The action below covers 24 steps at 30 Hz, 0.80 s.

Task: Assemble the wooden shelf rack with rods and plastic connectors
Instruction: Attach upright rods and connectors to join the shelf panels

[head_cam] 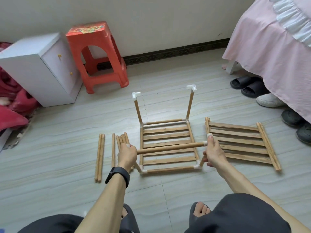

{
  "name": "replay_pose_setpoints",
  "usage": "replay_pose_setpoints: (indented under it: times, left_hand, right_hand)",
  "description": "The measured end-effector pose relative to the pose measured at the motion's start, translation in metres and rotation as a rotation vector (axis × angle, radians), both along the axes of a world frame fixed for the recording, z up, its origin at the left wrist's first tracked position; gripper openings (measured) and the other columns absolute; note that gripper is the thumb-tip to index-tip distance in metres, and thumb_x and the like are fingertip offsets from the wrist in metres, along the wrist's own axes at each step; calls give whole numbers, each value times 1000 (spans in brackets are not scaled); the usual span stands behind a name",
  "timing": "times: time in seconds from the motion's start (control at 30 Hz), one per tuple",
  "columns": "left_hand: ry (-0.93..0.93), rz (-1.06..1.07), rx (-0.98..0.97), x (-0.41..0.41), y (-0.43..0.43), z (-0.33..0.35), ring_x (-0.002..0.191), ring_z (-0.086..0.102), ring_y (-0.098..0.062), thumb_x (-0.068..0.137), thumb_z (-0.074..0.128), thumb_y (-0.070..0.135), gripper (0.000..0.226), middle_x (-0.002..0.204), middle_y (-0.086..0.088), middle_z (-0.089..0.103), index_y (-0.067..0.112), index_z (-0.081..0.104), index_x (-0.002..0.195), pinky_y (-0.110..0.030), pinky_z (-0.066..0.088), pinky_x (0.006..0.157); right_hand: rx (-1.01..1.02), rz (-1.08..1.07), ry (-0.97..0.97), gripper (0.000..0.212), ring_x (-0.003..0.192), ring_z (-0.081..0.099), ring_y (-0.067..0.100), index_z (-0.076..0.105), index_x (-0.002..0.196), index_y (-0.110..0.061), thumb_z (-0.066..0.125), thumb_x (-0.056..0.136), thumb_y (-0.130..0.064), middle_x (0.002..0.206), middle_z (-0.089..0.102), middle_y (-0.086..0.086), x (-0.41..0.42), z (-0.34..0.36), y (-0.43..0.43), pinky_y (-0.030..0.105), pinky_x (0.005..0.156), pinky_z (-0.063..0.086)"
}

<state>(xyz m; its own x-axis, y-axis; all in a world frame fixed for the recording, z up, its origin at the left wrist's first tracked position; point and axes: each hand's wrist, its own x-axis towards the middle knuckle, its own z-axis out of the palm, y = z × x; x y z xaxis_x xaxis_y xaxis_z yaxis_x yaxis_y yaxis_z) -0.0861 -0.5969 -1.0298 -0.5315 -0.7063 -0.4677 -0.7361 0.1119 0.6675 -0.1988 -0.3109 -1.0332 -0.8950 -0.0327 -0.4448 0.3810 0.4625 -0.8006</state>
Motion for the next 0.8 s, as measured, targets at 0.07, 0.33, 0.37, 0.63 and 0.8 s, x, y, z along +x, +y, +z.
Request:
replay_pose_setpoints:
  times: [0.07, 0.33, 0.37, 0.63, 0.8]
  left_hand:
    - [14, -12, 3, -2, -2, -1, 101, 63, -33, 99, 39, 15, 26, 120, -16, 66, 0, 56, 111, -40, 51, 76]
    - [-156, -173, -153, -3, 4, 16, 71, 53, -16, 101, 42, 21, 55, 111, -10, 65, 4, 29, 152, -33, 42, 63]
    - [-182, -223, -164, -2, 5, 16, 71, 55, -17, 99, 46, 22, 45, 97, -6, 65, 3, 45, 140, -33, 43, 61]
    - [-131, -488, 36, -8, -1, 38, 83, 68, -19, 105, 34, 49, 52, 92, -2, 72, 11, 71, 100, -36, 60, 76]
    - [13, -370, -36, -25, -32, 67, 95, 69, -23, 106, 32, 48, 48, 109, -3, 70, 15, 67, 108, -35, 51, 77]
  right_hand:
    - [-7, -16, -3, 68, 83, 65, 26, 42, 141, -13, 18, 103, -64, 96, 63, 12, 1, 3, 0, 51, 85, 56]
    - [-284, -155, -270, 49, 87, 75, 26, 51, 129, -10, 57, 100, -49, 114, 67, 16, 7, 17, -31, 35, 62, 61]
    - [-391, -186, -342, 41, 91, 73, 26, 50, 126, -10, 58, 102, -43, 112, 67, 18, 10, 20, -40, 35, 65, 60]
    - [-843, -314, -520, 16, 73, 57, 21, 51, 102, -3, 36, 105, -4, 81, 51, 8, 11, 49, -111, 38, 82, 56]
    - [-738, -194, -391, 15, 70, 55, 18, 53, 100, -5, 40, 105, -10, 73, 49, 4, -33, 96, -119, 38, 69, 54]
